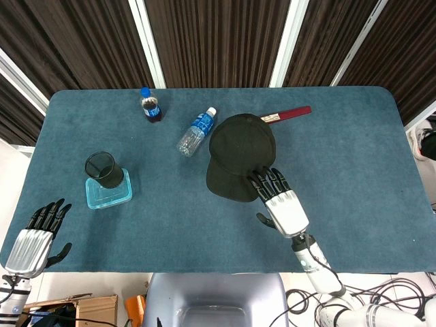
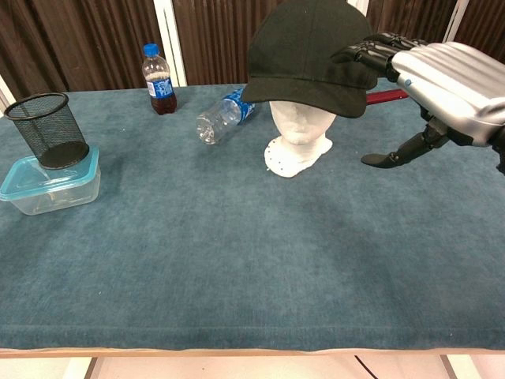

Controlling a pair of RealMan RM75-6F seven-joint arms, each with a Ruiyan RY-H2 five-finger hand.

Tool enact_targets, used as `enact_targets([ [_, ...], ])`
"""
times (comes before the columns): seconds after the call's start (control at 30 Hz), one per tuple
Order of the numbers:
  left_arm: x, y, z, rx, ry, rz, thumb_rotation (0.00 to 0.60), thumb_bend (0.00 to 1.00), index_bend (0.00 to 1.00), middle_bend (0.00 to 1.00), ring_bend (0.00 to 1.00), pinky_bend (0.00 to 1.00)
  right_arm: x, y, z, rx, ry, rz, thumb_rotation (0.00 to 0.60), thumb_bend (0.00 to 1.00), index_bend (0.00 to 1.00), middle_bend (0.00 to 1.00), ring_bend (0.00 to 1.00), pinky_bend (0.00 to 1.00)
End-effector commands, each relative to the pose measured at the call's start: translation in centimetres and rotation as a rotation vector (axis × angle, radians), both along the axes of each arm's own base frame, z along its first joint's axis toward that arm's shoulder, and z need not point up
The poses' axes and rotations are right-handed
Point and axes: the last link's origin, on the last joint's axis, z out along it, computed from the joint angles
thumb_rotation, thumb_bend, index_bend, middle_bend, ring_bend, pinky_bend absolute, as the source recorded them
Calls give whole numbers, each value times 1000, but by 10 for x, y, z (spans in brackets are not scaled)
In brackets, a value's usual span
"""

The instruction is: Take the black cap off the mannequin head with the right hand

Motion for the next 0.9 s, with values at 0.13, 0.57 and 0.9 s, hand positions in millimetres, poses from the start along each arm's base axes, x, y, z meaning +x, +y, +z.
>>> enact_targets([
  [0.13, 0, 1, 0, -3, -4, -2, 600, 320, 0, 0, 53, 127, 2, -1, -4, 8, 1, -1, 600, 0, 145, 111, 0, 135],
  [0.57, -2, -2, 2, 4, 6, 8, 600, 320, 0, 0, 54, 127, 53, -19, -46, -105, -63, 126, 600, 72, 352, 236, 77, 227],
  [0.9, -2, -3, 4, 3, -1, 5, 600, 319, 0, 2, 57, 127, 57, -29, -54, -207, -107, 159, 600, 161, 461, 288, 149, 305],
])
